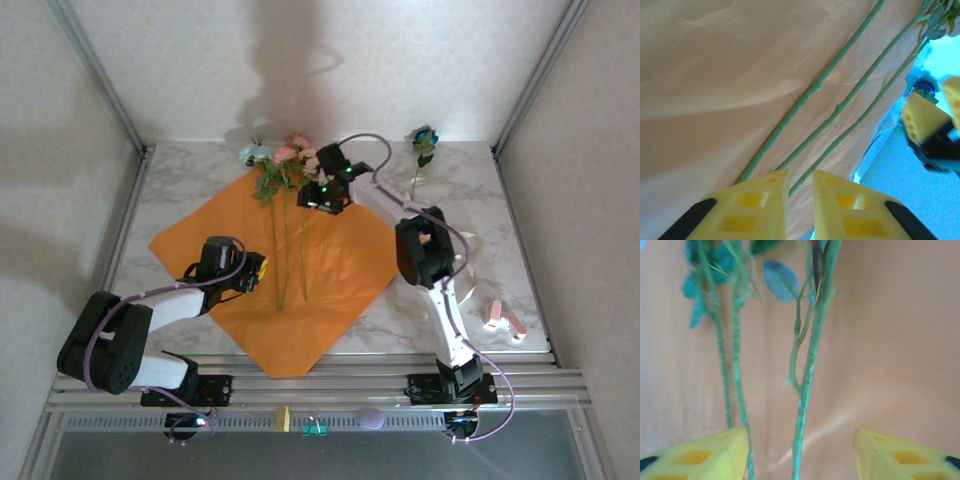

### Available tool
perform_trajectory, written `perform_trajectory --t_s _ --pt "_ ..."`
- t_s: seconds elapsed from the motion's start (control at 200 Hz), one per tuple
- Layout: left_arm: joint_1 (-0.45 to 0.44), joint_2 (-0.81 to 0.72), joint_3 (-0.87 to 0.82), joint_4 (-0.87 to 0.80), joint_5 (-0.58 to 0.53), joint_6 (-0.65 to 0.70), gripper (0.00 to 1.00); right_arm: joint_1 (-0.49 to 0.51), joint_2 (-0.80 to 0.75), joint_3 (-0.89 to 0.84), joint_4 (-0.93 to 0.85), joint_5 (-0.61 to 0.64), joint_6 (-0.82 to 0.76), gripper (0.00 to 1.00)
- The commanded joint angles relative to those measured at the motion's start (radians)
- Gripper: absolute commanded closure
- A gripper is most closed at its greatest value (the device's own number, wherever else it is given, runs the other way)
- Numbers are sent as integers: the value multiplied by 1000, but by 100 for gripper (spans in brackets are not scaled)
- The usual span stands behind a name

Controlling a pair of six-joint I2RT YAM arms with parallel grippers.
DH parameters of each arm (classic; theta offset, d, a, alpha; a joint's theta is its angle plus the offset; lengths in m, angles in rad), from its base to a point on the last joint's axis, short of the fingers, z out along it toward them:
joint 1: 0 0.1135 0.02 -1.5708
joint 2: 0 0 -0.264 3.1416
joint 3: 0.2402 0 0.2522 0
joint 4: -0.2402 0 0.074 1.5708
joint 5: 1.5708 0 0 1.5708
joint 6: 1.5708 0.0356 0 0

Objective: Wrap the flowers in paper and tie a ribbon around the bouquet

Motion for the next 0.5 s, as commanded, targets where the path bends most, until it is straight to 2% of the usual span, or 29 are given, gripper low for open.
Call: perform_trajectory --t_s 0.0,0.14,0.315,0.405,0.49 --pt "-7 -19 -8 -14 4 16 80 -129 -195 -84 -50 78 -80 41" --pt "-7 -18 -8 -14 1 16 80 -277 -239 -166 -106 167 -205 46" --pt "-7 -19 -6 -21 1 16 80 -384 -132 -83 -204 368 -317 54" --pt "-7 -20 -3 -28 3 19 80 -416 -80 -34 -206 377 -318 57" --pt "-7 -23 1 -37 2 22 81 -435 -19 34 -209 357 -309 66"
